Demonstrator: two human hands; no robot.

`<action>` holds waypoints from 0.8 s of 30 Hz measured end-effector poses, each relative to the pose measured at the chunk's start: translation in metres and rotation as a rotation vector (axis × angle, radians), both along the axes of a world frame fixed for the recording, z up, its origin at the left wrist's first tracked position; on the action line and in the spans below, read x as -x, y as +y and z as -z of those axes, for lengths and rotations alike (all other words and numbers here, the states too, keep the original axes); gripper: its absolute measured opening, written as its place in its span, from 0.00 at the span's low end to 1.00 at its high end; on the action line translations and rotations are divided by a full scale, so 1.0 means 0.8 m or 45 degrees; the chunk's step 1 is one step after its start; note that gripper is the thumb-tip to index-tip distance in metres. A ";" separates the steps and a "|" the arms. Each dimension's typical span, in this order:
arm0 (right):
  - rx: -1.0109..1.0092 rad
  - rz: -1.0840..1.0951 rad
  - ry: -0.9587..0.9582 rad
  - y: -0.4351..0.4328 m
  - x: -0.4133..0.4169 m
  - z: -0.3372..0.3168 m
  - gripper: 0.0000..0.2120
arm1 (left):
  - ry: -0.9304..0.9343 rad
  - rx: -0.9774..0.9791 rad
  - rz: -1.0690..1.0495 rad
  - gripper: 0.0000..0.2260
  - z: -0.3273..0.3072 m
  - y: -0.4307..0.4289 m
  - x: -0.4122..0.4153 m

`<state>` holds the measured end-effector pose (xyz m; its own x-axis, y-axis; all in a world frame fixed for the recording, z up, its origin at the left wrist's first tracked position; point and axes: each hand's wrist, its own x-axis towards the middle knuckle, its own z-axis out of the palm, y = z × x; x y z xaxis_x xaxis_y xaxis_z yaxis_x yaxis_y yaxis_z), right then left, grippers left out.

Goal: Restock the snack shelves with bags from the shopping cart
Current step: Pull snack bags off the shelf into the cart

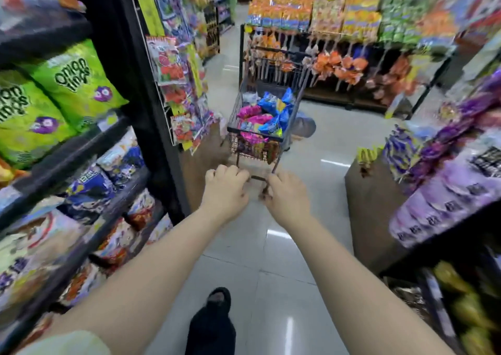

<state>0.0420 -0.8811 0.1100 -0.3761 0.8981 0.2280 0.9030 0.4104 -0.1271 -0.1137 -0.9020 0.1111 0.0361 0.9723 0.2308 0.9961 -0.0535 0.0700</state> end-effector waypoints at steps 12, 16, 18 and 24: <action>0.256 0.375 0.043 0.249 0.030 0.057 0.14 | -0.097 0.244 0.233 0.15 0.058 0.291 0.021; 0.366 0.438 0.058 0.317 0.032 0.083 0.15 | -0.127 0.359 0.240 0.16 0.079 0.370 0.023; 0.389 0.456 0.058 0.350 0.024 0.094 0.16 | -0.139 0.394 0.233 0.16 0.086 0.405 0.017; 0.440 0.477 0.056 0.470 -0.017 0.116 0.18 | -0.188 0.421 0.217 0.16 0.109 0.519 -0.024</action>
<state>0.0553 -0.5054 0.0169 -0.0105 0.9951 -0.0981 0.9709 -0.0133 -0.2391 -0.0948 -0.4865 0.0241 0.1929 0.9781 -0.0786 0.9529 -0.1676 0.2529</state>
